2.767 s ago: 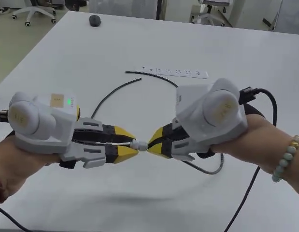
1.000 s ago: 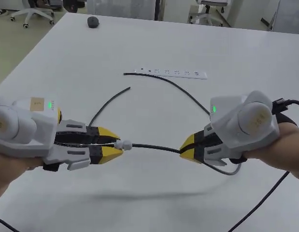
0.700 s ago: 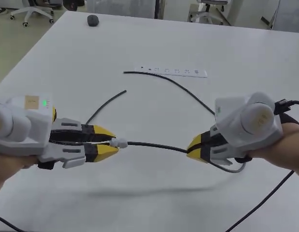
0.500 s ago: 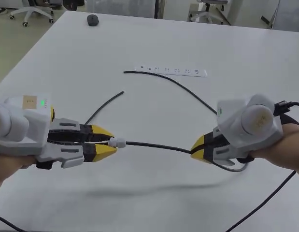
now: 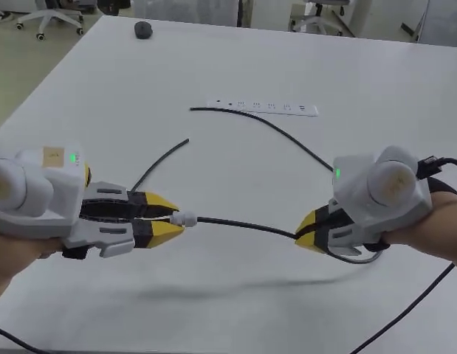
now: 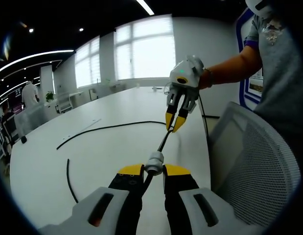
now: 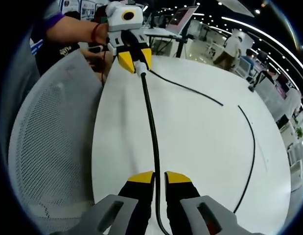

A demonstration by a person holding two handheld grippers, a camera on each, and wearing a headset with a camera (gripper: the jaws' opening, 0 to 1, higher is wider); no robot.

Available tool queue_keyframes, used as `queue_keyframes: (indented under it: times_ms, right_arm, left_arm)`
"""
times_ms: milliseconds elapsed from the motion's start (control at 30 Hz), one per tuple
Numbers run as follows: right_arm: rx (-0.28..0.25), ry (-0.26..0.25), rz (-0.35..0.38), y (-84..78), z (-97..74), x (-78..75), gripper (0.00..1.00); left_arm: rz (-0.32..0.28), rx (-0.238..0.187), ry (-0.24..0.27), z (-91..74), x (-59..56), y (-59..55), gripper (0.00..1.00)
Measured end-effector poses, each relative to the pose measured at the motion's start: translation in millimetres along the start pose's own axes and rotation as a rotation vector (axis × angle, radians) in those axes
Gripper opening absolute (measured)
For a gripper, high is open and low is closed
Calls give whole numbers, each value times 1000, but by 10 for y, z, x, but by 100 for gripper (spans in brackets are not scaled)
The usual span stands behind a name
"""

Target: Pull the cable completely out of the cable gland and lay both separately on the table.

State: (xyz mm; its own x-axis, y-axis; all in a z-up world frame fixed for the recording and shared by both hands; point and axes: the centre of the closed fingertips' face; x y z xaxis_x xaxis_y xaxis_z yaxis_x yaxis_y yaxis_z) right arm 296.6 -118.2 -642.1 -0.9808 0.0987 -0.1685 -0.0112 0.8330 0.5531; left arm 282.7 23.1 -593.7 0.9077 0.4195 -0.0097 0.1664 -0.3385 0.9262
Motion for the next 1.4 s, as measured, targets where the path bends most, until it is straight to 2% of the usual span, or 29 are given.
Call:
queue_keyframes:
  times_ms: [67,133,167,200,233,333,367,500,733,1067,1400]
  right_arm:
    - [-71,7,-1,227,-36,32,10]
    - [-113,-5,-18,463,-86,45,9]
    - [-129,3,-27,562,-92,65,9]
    - [-166,20,-41,733,-100,112,8]
    - [-185,16,-51,843,-104,123,7]
    - [-200,31,-80,1090,-45,194,6]
    - [-196,34,-93,1119,-16,205,6]
    - [-168,43,-132,1157,95,228,1]
    - [-135,67,-124,1118,159,245,0]
    - [-127,92,-78,1076,171,266,1]
    - [-114,94,-82,1054,215,292,0]
  left_arm:
    - [-1,-1,-6,15,-19,7,16]
    - [6,5,-10,42,-36,7,16]
    - [8,5,-13,57,-48,14,16]
    - [10,4,-16,69,-58,23,16]
    - [12,4,-18,82,-67,31,16]
    - [27,9,-27,125,-97,56,16]
    - [30,9,-30,133,-104,63,16]
    - [47,10,-40,163,-131,99,16]
    - [54,7,-52,196,-148,109,16]
    - [48,3,-53,211,-153,102,15]
    - [49,-1,-61,221,-178,107,15]
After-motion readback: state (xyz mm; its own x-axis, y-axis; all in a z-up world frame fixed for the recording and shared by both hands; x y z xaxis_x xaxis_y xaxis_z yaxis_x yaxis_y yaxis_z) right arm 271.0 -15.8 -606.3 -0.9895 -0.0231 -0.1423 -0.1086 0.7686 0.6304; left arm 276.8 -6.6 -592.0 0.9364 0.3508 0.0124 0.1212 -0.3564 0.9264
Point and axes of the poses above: the centre of the closed fingertips' face, and the gripper's own axes: z roughly forward along the fingers, x roughly to its left, y roughly out of its top, and after that the axes turned 2 degrees about -z, right-handed
